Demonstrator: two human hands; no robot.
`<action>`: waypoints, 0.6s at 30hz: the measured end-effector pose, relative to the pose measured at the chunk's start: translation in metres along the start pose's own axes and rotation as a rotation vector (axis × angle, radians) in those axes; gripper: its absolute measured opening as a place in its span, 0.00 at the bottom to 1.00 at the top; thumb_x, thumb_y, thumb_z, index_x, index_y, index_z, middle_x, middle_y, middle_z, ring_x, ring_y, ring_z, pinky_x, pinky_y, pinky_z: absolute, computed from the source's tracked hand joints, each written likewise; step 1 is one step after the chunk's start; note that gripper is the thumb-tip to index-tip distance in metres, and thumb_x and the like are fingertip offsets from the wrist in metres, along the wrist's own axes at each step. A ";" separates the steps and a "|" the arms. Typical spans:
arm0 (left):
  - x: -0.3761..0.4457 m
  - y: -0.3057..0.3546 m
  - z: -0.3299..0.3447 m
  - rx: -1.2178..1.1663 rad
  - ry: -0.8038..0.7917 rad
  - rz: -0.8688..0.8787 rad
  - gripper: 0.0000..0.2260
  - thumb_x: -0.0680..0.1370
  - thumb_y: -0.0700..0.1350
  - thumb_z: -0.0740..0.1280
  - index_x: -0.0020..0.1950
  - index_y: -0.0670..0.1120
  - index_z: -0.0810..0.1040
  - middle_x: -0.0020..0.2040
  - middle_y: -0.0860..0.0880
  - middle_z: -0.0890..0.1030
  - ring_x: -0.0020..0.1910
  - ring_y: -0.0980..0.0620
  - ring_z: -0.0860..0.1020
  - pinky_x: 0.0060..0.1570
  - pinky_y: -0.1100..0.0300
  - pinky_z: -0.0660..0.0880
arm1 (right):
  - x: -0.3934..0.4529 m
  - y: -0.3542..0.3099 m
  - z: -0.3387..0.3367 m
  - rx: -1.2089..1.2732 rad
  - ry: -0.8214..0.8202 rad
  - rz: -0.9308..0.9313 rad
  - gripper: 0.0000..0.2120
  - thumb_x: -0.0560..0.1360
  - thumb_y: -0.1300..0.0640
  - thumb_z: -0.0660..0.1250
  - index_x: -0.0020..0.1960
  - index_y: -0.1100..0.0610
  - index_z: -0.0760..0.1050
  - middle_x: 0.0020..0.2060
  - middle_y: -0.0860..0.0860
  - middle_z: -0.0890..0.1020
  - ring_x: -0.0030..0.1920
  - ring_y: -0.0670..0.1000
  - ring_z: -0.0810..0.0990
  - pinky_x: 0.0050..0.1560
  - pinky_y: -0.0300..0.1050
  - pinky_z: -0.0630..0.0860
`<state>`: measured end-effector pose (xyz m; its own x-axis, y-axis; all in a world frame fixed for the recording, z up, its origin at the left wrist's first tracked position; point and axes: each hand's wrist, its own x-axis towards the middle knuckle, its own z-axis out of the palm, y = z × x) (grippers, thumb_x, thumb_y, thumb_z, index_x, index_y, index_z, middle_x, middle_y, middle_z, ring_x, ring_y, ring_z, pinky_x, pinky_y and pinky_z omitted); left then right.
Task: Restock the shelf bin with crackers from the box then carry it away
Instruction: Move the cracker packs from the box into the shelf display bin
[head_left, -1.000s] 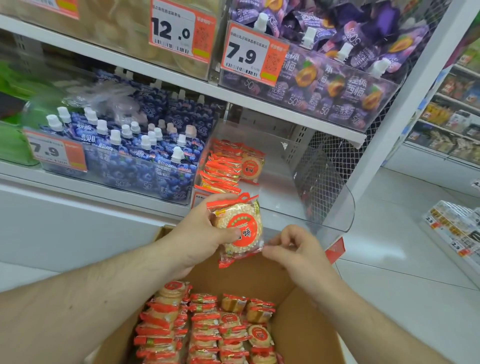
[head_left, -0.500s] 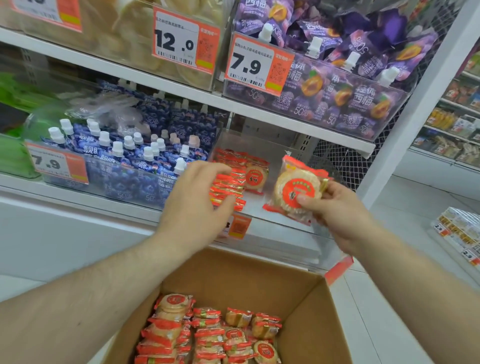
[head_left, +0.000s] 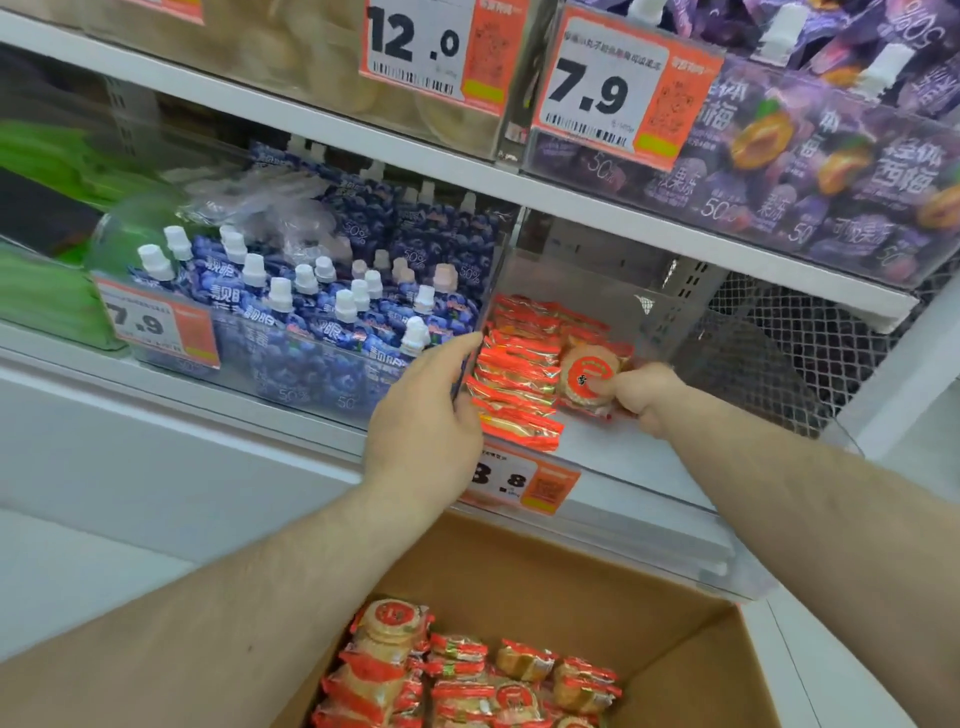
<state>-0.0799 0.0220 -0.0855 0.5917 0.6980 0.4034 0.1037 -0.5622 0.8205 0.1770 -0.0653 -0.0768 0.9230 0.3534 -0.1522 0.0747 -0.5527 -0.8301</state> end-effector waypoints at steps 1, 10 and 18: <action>0.000 0.000 0.001 -0.005 0.002 0.000 0.23 0.78 0.37 0.61 0.71 0.56 0.70 0.65 0.58 0.76 0.64 0.56 0.74 0.62 0.50 0.74 | 0.005 0.002 0.002 -0.032 0.018 -0.011 0.18 0.68 0.61 0.78 0.55 0.65 0.77 0.51 0.59 0.83 0.45 0.55 0.81 0.48 0.50 0.81; -0.002 0.001 0.003 -0.040 0.012 -0.008 0.24 0.79 0.37 0.60 0.71 0.57 0.69 0.64 0.59 0.76 0.63 0.59 0.74 0.63 0.51 0.74 | 0.011 -0.005 0.022 -0.208 -0.020 -0.059 0.18 0.72 0.59 0.74 0.59 0.63 0.77 0.53 0.57 0.82 0.52 0.56 0.81 0.50 0.48 0.76; -0.001 0.003 0.001 0.026 0.041 0.063 0.22 0.77 0.38 0.62 0.69 0.56 0.72 0.61 0.59 0.78 0.60 0.56 0.75 0.62 0.45 0.72 | -0.006 -0.005 0.002 -0.092 -0.177 0.068 0.09 0.71 0.64 0.74 0.49 0.60 0.78 0.47 0.56 0.83 0.44 0.53 0.79 0.42 0.45 0.73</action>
<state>-0.0795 0.0195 -0.0833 0.5642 0.6784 0.4705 0.0882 -0.6161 0.7827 0.1705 -0.0634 -0.0729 0.8471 0.4355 -0.3046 0.0564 -0.6436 -0.7633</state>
